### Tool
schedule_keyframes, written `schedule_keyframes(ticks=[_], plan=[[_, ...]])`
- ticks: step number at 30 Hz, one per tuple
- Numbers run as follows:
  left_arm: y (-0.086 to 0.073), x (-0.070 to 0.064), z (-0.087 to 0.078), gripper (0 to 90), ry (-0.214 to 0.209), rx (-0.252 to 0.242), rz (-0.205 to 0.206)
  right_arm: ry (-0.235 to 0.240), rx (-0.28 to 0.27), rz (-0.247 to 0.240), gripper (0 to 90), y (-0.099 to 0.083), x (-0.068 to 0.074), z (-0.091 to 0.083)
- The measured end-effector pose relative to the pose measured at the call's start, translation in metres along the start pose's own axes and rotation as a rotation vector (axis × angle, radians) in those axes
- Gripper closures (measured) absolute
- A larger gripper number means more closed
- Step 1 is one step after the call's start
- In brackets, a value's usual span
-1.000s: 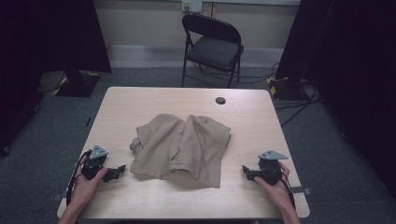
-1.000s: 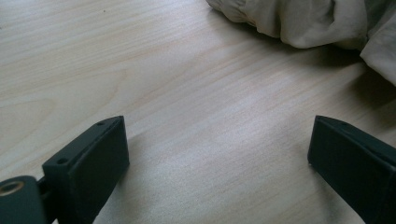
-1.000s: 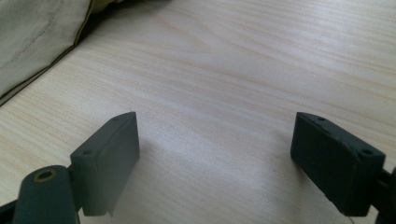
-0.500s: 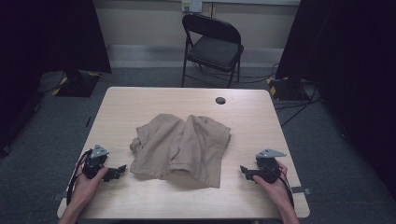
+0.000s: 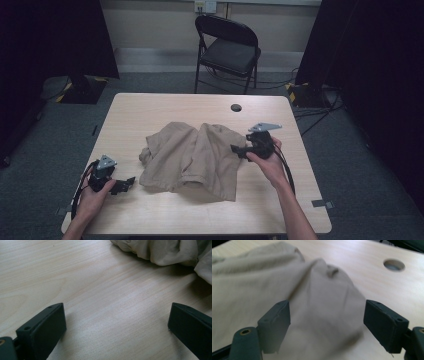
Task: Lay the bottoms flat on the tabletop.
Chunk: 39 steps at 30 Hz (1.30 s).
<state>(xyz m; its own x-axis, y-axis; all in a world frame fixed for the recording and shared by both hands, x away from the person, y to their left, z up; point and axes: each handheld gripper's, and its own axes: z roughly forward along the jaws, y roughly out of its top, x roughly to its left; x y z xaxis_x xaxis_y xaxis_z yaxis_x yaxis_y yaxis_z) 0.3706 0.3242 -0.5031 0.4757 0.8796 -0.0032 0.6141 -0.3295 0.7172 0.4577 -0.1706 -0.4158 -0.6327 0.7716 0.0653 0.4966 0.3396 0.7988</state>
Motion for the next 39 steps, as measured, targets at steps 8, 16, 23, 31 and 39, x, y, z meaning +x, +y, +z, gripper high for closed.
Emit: schedule_keyframes(ticks=[8, 16, 23, 31, 39], plan=[[0.0, 0.0, 0.0, 0.6, -0.002, 0.0, 0.001, 0.084, 0.028, -0.003, 19.5, 0.054, -0.002, 0.064], [0.0, 0.0, 0.0, 0.6, -0.001, 0.001, 0.001, 0.075, 0.113, 0.028, 19.3, 0.051, 0.006, 0.131], [0.0, 0.0, 0.0, 0.6, -0.001, 0.0, 0.001, 0.035, 0.199, 0.037, 21.7, 0.035, 0.004, 0.152], [0.0, 0.0, 0.0, 0.6, -0.002, 0.0, 0.001, -0.03, 0.211, 0.003, 65.7, 0.028, 0.005, 0.149], [0.0, 0.0, 0.0, 0.6, -0.002, 0.0, 0.001, 0.051, 0.151, 0.021, 88.6, 0.028, 0.0, 0.121]])
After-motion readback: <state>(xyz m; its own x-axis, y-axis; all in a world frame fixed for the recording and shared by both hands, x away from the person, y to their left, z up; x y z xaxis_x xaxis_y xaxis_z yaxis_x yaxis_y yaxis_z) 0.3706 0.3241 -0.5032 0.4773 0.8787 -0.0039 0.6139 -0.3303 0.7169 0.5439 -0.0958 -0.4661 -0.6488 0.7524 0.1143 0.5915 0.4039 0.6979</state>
